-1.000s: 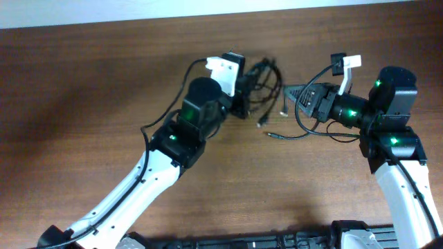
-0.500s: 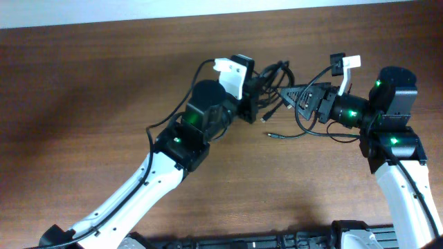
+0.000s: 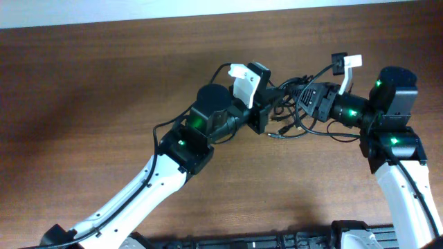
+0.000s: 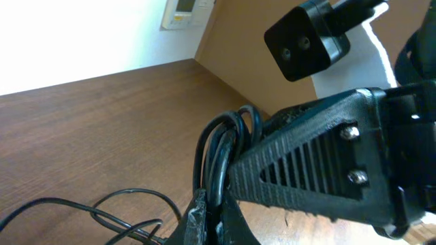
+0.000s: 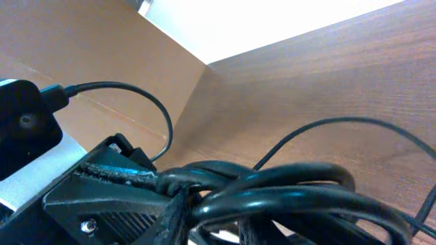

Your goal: Untangle cables

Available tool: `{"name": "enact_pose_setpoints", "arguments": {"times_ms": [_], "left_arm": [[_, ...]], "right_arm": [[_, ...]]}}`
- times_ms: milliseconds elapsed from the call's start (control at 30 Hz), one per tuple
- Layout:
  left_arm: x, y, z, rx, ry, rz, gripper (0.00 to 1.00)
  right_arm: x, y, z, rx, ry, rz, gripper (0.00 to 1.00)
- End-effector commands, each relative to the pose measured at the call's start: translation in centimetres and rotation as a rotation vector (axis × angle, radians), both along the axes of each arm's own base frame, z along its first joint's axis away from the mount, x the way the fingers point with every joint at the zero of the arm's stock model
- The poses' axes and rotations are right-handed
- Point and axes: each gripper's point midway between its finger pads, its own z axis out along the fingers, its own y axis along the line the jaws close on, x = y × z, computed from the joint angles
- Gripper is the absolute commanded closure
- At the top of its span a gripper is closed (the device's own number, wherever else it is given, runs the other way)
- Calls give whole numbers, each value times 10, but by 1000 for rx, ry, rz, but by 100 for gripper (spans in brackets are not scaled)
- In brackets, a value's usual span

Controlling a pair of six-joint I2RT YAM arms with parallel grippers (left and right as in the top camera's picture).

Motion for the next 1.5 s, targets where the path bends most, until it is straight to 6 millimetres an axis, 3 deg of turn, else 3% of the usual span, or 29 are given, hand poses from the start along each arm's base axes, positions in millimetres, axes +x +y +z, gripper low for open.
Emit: {"name": "enact_pose_setpoints", "arguments": {"times_ms": [0,200,300,433,567,600,667,867,1033,1200,1333,1467], "left_arm": [[-23,-14,7,-33,7,-146,100],[-31,-18,22,-80,-38,-206,100],[-31,-19,52,-174,-117,-206,100],[-31,-18,70,-222,-184,-208,100],[-34,-20,63,-204,-157,-226,100],[-34,-20,61,-198,-151,-226,100],[-30,-19,55,-179,-127,-205,100],[11,4,6,-23,4,75,100],[42,53,-46,193,91,398,100],[50,108,-84,423,127,649,100],[52,145,-92,551,108,807,100],[52,184,-88,670,52,992,100]], "right_arm": [[3,-2,3,-17,-16,-22,78],[3,-3,0,-21,-6,-32,78],[3,-3,0,-21,-1,-32,78],[3,-3,0,-21,-1,-32,78],[3,-3,0,-21,-1,-32,80],[3,-3,0,-21,-1,-32,92],[3,-3,0,-20,-1,-31,96],[2,-3,-1,-18,3,-28,96],[-1,0,1,-9,-1,-8,96],[-1,0,2,-9,-2,-8,96],[-3,2,3,-1,-3,9,96],[-3,-1,3,3,-4,6,96]]}}
